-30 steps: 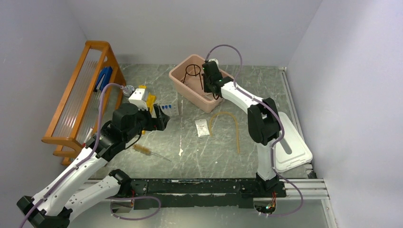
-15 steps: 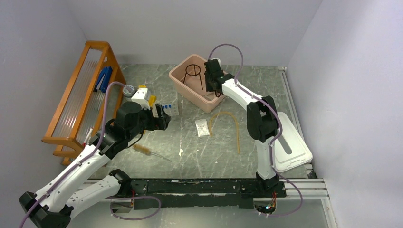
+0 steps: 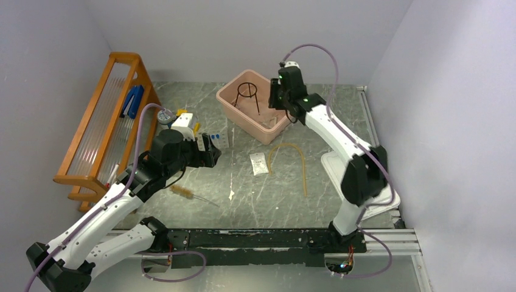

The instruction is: Organize the chemistry lab equipment

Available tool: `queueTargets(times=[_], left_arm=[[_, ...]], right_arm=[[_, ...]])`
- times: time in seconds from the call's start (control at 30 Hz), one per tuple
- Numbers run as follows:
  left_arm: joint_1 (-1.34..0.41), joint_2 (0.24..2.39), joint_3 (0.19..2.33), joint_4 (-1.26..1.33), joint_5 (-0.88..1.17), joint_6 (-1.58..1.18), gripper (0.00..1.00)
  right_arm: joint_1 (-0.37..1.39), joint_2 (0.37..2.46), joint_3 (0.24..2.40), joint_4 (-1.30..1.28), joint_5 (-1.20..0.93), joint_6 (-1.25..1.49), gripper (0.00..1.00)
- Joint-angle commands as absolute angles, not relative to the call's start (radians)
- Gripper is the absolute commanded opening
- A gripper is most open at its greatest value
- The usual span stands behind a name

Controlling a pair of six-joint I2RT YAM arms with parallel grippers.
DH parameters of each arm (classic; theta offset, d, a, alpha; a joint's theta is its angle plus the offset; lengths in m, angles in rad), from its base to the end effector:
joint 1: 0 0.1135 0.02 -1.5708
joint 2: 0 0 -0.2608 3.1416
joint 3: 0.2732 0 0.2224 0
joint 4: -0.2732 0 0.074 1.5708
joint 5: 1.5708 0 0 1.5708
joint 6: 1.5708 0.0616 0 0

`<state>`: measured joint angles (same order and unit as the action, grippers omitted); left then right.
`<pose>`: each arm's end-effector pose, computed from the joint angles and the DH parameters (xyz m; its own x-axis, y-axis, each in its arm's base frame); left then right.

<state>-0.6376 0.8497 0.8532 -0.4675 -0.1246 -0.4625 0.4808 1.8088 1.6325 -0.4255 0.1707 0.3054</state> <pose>0.1513 -0.1025 0.3097 -0.5455 -0.1468 -0.8251 0.2882 0.8916 -0.3492 0.3718 0.1821 0.3122 -0.5784 0.0325 -0.8151 -0.1653 0.9738 0.1561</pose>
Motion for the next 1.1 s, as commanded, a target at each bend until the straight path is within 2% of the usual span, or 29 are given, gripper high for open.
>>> queueTargets(times=[0.0, 0.3, 0.43, 0.57, 0.6, 0.67, 0.83, 1.07], left_arm=[[-0.636, 0.831, 0.835, -0.404, -0.082, -0.445, 0.92], [-0.636, 0.835, 0.812, -0.379, -0.065, -0.445, 0.91], [-0.637, 0.841, 0.805, -0.381, -0.063, -0.458, 0.92], [-0.637, 0.855, 0.799, -0.376, -0.041, -0.475, 0.89], [-0.637, 0.858, 0.799, -0.374, -0.037, -0.477, 0.88], [-0.637, 0.861, 0.796, -0.364, -0.025, -0.481, 0.86], [-0.636, 0.871, 0.81, -0.375, -0.035, -0.498, 0.85], [-0.637, 0.865, 0.816, -0.392, -0.064, -0.5, 0.86]], right_arm=[[0.474, 1.618, 1.455, -0.401, 0.182, 0.375, 0.43], [0.472, 1.317, 1.109, -0.455, 0.442, 0.495, 0.45], [0.471, 1.257, 0.969, -0.437, 0.384, 0.535, 0.46], [0.489, 1.244, 0.856, -0.293, 0.047, 0.446, 0.41], [0.51, 1.246, 0.834, -0.258, 0.019, 0.451, 0.41], [0.577, 1.262, 0.812, -0.209, 0.051, 0.47, 0.41], [0.744, 1.353, 0.787, -0.1, 0.303, 0.509, 0.43], [0.782, 1.452, 0.704, 0.138, 0.389, 0.469, 0.45]])
